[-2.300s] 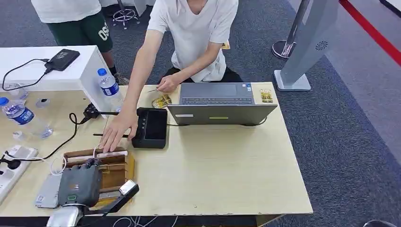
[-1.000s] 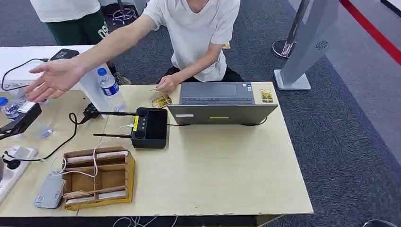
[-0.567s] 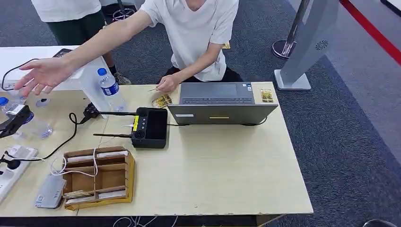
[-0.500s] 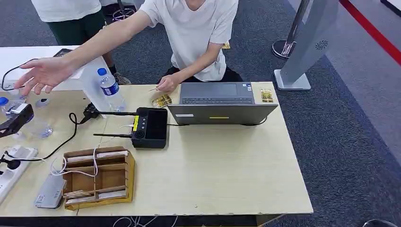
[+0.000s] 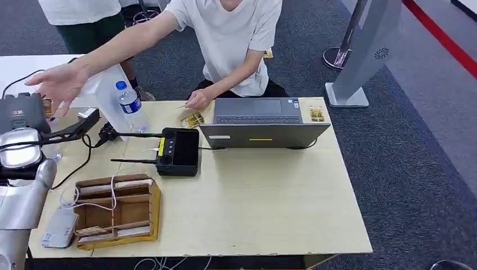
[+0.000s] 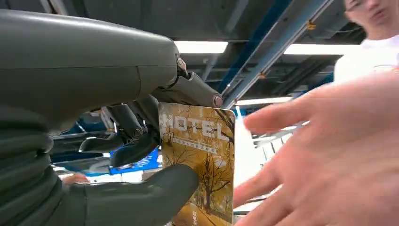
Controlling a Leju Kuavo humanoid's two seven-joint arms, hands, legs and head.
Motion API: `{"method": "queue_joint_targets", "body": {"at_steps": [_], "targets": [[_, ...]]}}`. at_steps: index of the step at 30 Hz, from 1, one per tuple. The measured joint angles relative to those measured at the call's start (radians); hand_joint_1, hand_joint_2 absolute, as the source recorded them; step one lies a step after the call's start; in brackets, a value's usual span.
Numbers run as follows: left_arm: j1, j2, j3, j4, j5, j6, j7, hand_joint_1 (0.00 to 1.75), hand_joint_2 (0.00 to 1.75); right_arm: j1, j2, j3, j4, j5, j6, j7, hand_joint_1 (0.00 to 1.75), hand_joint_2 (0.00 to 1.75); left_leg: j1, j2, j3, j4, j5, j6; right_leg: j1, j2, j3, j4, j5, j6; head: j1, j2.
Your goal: Pass the card to the sensor for recognition and then transmit it.
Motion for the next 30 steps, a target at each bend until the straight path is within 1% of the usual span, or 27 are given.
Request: {"method": "queue_joint_targets", "body": {"at_steps": [4, 11, 17, 18, 23, 30], "targets": [[-0.023, -0.030, -0.035, 0.022, 0.000, 0.000, 0.002, 1.75, 1.75, -0.002, 0.000, -0.015, 0.007, 0.008, -0.005, 0.000, 0.00, 1.75, 0.000, 0.001, 0.000, 0.000, 0.000, 0.000, 0.000, 0.001, 0.000, 0.000, 0.000, 0.000, 0.000, 0.000], [-0.053, -0.099, -0.092, 0.061, 0.000, 0.013, 0.010, 1.75, 1.75, -0.005, 0.000, -0.039, 0.021, 0.027, -0.008, -0.006, 0.00, 1.75, 0.000, 0.000, 0.000, 0.000, 0.000, 0.000, 0.000, 0.000, 0.000, 0.000, 0.000, 0.000, 0.000, 0.000], [-0.069, -0.142, -0.115, 0.089, 0.000, 0.028, 0.014, 1.75, 1.75, -0.011, 0.000, -0.053, 0.034, 0.034, -0.012, -0.014, 0.00, 1.75, 0.000, 0.000, 0.001, 0.000, 0.000, 0.000, 0.000, 0.000, 0.001, 0.000, 0.000, 0.000, 0.000, 0.000], [-0.069, -0.147, -0.116, 0.091, 0.000, 0.029, 0.014, 0.00, 1.75, -0.011, 0.000, -0.054, 0.036, 0.036, -0.012, -0.016, 0.00, 1.75, 0.000, 0.001, 0.001, 0.000, 0.000, 0.000, 0.000, 0.000, 0.001, 0.000, 0.001, 0.000, 0.000, 0.000], [-0.068, -0.171, -0.116, 0.105, 0.000, 0.040, -0.011, 0.00, 1.75, -0.017, 0.000, -0.071, 0.044, 0.048, -0.020, -0.023, 0.00, 1.75, 0.000, 0.000, 0.001, 0.000, 0.001, 0.001, 0.000, 0.000, 0.001, 0.000, 0.001, 0.000, 0.001, 0.000], [-0.066, -0.184, -0.116, 0.119, 0.000, 0.046, -0.011, 0.00, 1.75, -0.018, 0.000, -0.081, 0.048, 0.050, -0.024, -0.023, 0.00, 1.75, 0.000, 0.000, 0.000, 0.000, 0.001, 0.001, 0.000, 0.000, 0.001, 0.000, 0.001, 0.000, 0.001, 0.000]]}}
